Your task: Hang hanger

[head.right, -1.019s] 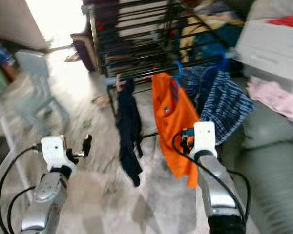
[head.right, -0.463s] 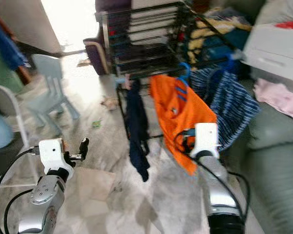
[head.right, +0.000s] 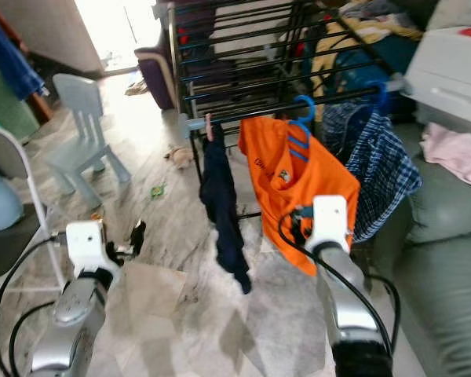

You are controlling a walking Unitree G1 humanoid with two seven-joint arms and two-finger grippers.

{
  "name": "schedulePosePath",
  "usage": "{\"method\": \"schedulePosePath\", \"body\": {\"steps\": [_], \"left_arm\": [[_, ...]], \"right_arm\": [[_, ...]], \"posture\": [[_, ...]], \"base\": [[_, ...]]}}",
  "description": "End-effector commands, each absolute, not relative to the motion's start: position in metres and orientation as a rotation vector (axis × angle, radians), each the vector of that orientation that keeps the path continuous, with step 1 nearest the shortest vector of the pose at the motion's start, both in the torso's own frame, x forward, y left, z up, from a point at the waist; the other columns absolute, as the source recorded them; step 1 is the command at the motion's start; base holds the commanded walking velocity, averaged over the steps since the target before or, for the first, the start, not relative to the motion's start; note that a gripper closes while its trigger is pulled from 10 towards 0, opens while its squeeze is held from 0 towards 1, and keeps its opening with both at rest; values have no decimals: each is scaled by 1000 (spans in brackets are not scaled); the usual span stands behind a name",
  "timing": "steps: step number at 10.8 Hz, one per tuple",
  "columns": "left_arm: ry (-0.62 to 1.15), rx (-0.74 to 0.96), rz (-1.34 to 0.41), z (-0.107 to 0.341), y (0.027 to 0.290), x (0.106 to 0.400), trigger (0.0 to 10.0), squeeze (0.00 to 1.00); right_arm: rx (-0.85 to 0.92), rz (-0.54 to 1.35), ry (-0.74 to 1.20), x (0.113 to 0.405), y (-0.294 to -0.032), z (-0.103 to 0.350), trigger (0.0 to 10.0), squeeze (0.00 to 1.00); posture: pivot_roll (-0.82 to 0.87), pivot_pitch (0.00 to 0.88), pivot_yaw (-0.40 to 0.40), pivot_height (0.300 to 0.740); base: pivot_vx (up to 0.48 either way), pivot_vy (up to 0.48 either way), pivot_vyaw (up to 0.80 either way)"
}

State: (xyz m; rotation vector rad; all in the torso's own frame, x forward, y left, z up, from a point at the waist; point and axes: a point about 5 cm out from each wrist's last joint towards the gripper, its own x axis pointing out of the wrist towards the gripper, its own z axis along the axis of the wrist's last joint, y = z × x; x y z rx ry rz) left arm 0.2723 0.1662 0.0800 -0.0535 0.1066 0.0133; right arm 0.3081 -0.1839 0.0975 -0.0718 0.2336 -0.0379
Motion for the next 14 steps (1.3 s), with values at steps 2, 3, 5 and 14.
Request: {"method": "schedulePosePath", "body": {"steps": [2, 3, 5, 14], "left_arm": [[112, -37, 35, 79, 172, 273, 10000, 0], [113, -41, 24, 78, 169, 272, 10000, 0], [115, -43, 6, 78, 164, 272, 10000, 0], [124, -47, -9, 75, 161, 271, 10000, 0]], "right_arm": [[-63, -29, 230, 310, -180, 97, 10000, 0], [-65, -28, 231, 309, -180, 97, 10000, 0], [-51, -37, 235, 309, -181, 96, 10000, 0], [-29, -38, 263, 308, -183, 88, 10000, 0]], "posture": [[-108, 0, 114, 740], [-109, 0, 114, 740], [-108, 0, 113, 740], [-96, 0, 96, 740]], "base": [[0, 0, 800], [0, 0, 0], [0, 0, 0], [0, 0, 0]]}}
